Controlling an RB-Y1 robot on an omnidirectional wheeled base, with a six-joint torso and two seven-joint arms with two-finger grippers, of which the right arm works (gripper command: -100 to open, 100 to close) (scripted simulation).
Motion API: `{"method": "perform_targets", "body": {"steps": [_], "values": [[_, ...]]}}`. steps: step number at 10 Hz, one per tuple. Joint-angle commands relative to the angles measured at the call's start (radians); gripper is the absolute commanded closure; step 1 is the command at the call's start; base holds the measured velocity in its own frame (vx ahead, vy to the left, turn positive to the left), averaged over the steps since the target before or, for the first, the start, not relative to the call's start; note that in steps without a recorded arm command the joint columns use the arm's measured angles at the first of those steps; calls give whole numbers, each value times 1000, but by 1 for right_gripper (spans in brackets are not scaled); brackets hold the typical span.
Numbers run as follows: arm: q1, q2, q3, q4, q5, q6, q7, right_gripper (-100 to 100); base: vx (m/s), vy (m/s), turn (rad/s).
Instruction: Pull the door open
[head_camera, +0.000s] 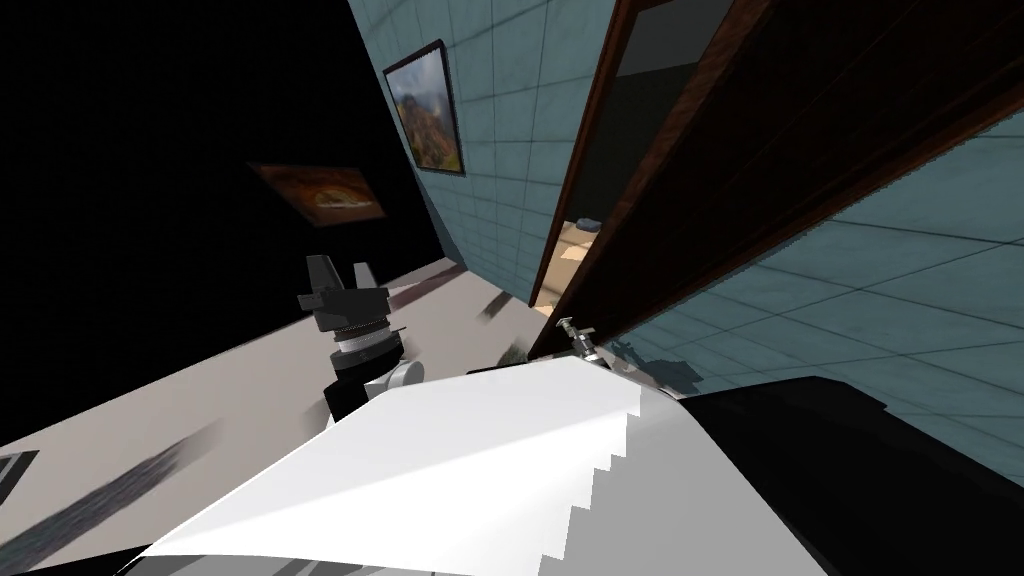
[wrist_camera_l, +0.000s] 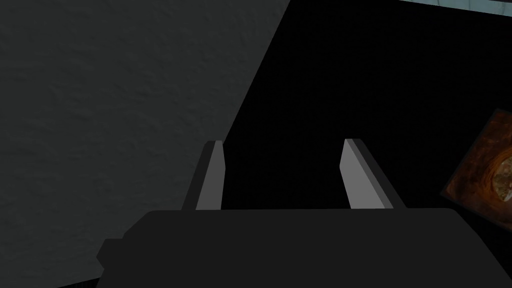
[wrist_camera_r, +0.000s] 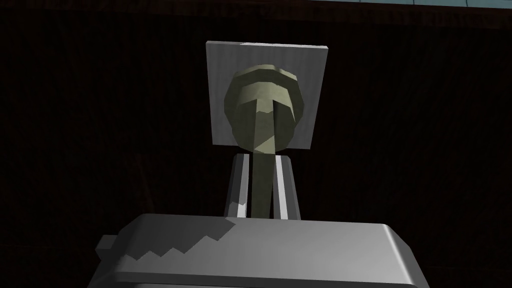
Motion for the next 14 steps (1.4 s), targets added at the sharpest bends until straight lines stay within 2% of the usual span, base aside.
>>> {"method": "perform_targets", "body": {"steps": [1, 3, 14], "values": [[0, 0, 0, 0, 0, 0, 0, 100, -93, -28, 25], [-5, 3, 11, -11, -3, 17, 4, 100, -174, -34, 111], [-51, 12, 57, -56, -22, 94, 26, 100, -201, -87, 124]]}}
